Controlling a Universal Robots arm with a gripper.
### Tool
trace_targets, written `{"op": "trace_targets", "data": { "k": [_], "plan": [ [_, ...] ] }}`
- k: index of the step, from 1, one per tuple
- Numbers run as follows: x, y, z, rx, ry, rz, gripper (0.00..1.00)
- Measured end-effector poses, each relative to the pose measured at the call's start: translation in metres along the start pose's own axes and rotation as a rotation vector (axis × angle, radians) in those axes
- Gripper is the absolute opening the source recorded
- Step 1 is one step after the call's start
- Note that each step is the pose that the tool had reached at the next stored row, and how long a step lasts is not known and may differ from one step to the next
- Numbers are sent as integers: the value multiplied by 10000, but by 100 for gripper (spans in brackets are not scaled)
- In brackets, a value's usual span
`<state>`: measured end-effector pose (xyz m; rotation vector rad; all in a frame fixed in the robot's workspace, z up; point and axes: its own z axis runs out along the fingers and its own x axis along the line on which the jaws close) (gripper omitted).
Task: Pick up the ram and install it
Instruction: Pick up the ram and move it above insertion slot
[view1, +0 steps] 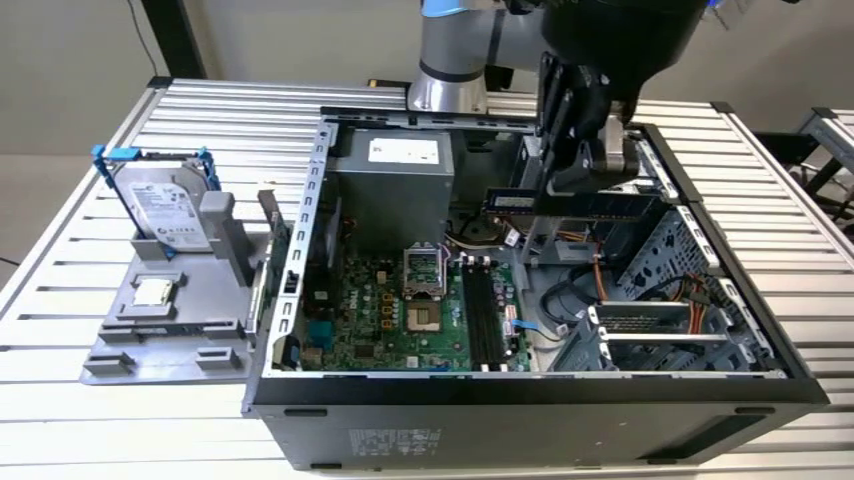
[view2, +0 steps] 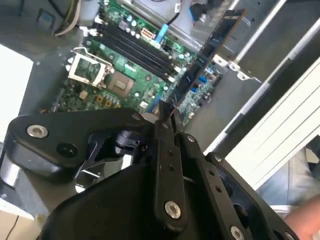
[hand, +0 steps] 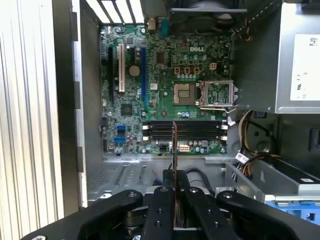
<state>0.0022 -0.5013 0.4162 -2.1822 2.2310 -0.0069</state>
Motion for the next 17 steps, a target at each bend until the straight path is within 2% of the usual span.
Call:
{"op": "trace_targets", "data": {
  "k": [17],
  "plan": [
    [-768,17,18,0,-2,0,0]
  ]
}}
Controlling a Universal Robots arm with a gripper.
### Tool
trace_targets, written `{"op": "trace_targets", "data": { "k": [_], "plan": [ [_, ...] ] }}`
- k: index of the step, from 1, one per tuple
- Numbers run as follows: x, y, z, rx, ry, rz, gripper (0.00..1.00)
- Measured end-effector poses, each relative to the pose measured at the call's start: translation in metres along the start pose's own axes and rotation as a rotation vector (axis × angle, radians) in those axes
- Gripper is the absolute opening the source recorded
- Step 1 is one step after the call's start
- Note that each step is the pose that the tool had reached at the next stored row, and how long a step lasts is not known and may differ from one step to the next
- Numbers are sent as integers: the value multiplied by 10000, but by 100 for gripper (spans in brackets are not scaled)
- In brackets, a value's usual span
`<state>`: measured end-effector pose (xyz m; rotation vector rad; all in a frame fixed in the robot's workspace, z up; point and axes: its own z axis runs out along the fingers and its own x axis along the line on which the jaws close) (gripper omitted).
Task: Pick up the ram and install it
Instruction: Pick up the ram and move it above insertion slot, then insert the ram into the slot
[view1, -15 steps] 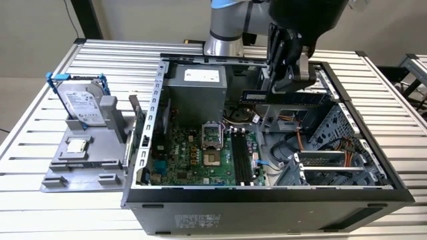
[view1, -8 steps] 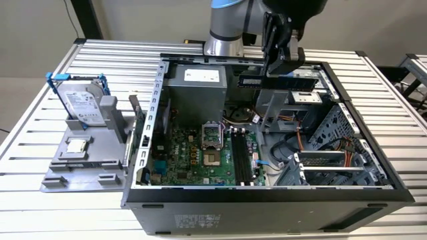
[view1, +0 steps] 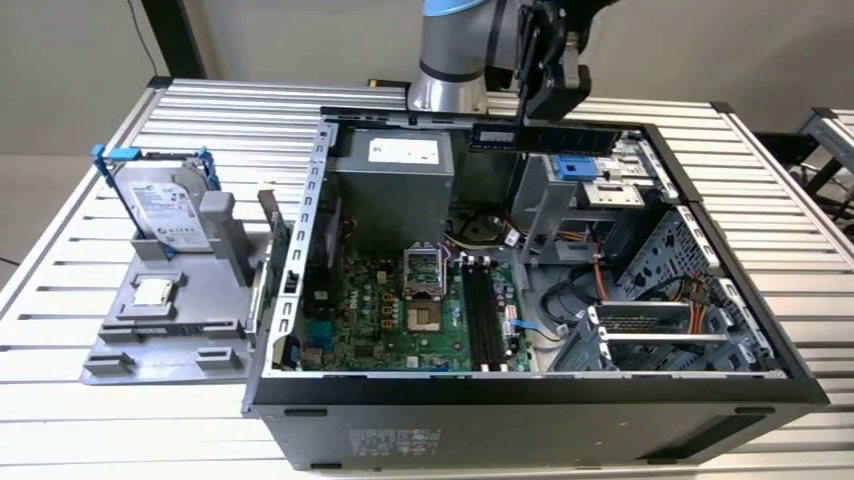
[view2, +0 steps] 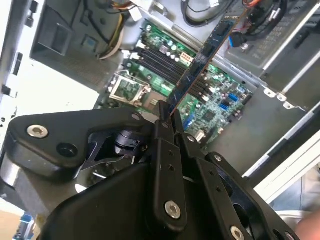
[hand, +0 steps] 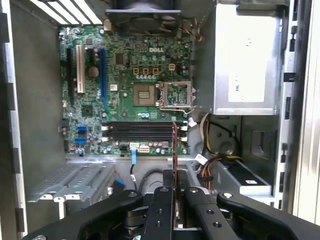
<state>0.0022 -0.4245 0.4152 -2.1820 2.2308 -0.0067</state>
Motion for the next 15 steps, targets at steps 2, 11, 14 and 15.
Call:
{"op": "trace_targets", "data": {
  "k": [2,11,14,15],
  "plan": [
    [8,3,-1,2,-8,0,0],
    [8,4,-1,41,-19,-1,0],
    [8,4,-1,47,-20,0,0],
    [8,4,-1,47,-21,-1,0]
  ]
}}
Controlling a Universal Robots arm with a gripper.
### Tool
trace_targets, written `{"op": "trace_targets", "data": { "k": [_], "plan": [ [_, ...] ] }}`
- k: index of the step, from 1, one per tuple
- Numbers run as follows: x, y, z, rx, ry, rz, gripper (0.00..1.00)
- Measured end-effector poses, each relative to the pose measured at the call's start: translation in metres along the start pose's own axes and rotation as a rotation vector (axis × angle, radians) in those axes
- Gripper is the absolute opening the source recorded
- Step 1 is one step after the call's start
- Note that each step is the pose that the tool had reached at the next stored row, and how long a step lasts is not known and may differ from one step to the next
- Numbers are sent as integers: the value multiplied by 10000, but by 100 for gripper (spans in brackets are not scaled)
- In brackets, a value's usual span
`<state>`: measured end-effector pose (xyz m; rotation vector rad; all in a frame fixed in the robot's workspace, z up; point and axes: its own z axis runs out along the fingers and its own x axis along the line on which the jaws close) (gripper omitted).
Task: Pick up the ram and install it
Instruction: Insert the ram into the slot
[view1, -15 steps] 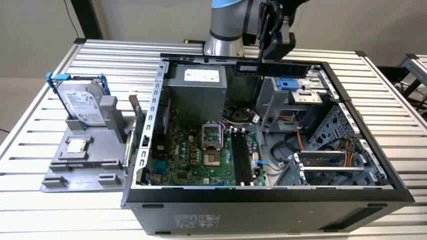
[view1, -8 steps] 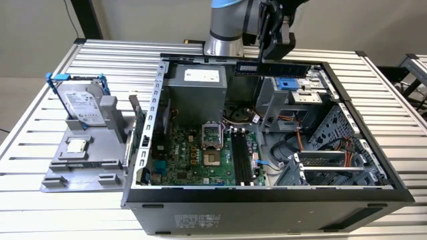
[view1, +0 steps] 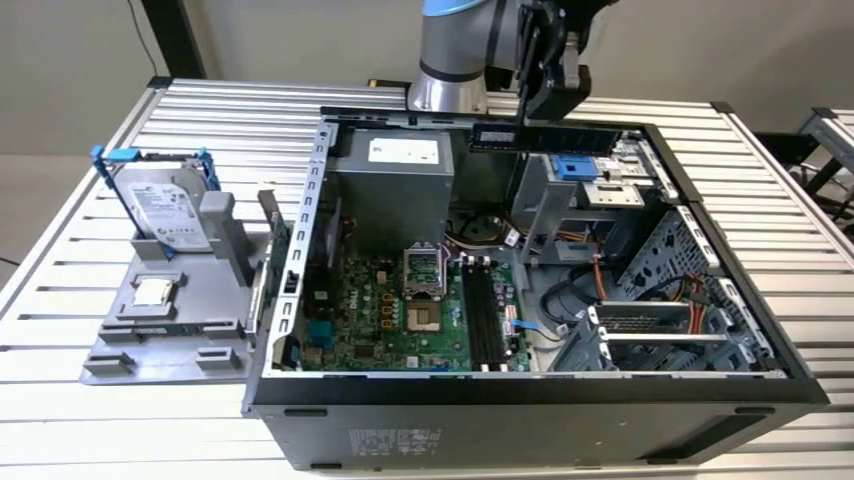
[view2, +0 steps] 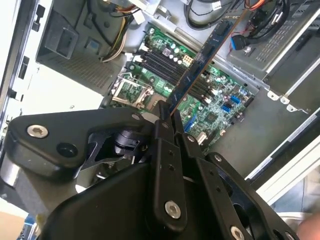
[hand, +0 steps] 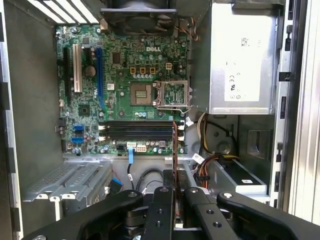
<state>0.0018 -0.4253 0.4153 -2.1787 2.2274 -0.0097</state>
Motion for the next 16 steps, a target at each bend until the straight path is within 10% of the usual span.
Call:
{"op": "trace_targets", "data": {
  "k": [5,16],
  "plan": [
    [0,0,0,1,2,149,0],
    [0,0,4,30,46,2133,0]
  ]
}}
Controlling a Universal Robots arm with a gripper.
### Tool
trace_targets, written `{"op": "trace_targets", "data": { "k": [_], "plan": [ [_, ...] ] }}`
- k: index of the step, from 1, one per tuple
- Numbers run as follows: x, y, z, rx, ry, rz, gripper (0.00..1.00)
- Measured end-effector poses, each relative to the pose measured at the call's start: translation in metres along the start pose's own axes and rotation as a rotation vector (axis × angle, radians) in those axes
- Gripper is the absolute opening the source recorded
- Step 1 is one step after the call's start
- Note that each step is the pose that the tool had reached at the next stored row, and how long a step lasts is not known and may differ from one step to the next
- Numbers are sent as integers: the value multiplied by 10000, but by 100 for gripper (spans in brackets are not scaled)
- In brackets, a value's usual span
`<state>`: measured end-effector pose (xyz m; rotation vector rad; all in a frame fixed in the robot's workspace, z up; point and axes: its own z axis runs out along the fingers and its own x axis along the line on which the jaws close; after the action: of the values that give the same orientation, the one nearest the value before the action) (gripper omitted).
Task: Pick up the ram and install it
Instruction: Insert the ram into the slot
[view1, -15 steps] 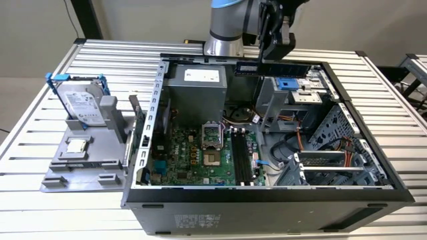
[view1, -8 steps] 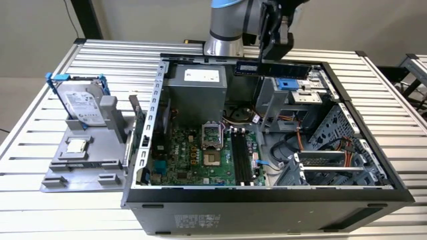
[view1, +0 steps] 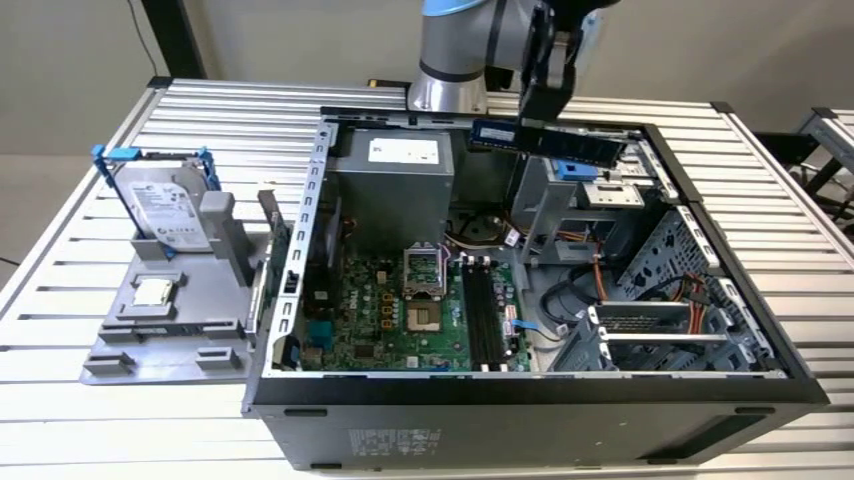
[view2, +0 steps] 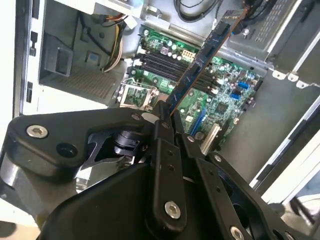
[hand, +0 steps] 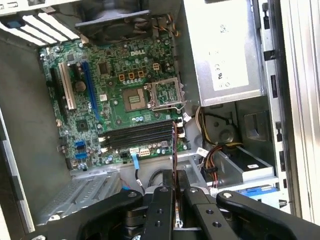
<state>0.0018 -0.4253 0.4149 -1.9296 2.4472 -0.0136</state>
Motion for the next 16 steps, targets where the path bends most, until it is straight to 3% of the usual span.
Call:
{"op": "trace_targets", "data": {
  "k": [16],
  "plan": [
    [0,0,7,41,65,2887,0]
  ]
}}
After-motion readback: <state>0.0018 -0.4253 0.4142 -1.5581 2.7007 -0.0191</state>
